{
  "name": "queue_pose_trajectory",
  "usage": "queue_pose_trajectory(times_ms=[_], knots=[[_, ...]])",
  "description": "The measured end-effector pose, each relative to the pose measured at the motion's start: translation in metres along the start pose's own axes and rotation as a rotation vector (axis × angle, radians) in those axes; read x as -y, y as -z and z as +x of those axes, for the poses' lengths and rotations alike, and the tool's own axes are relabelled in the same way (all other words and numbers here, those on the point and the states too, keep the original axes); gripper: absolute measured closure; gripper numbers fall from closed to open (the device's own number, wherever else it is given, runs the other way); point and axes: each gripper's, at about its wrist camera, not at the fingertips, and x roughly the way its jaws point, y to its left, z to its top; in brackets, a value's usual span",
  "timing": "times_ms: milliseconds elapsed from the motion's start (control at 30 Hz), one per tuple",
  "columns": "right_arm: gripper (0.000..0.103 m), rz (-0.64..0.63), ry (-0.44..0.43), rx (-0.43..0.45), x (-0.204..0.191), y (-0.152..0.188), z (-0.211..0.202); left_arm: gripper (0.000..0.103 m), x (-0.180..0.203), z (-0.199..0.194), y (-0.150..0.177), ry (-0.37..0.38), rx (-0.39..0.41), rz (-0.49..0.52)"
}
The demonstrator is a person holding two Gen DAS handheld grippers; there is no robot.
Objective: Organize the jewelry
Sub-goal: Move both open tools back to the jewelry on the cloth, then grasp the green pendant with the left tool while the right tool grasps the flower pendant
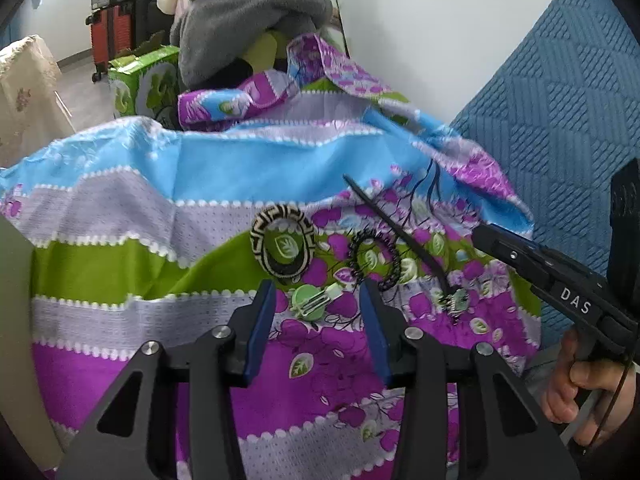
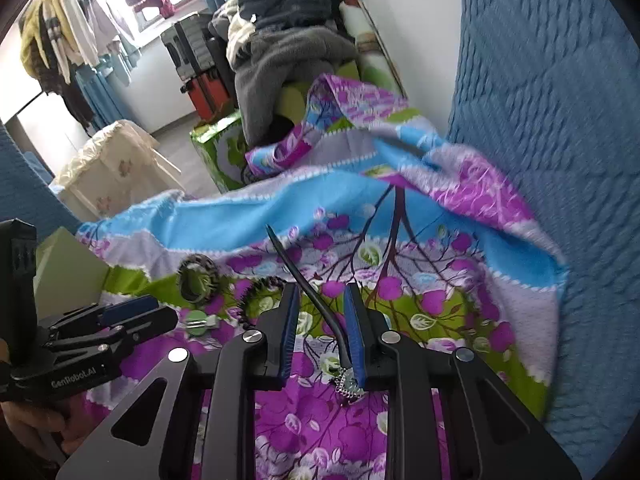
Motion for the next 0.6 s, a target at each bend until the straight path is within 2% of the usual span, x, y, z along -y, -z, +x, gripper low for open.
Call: queue_pose_trajectory(times_ms=[200,300,600], knots=[[0.082,-0.002,0.0,-0.059,0.006,0.003,0.029,0.06,-0.005,0.02,0.004,-0.011,-0.029,0.002],[0.082,-0.021,0.009,-0.079,0.005,0.005,0.039,0.064,-0.005,0.025,0.005,-0.014,-0.034,0.011],[0.086,-0.079,0.023,-0.136,-0.003,0.009,0.059,0.066,0.002,0.027,0.009,-0.041,-0.021,0.086]])
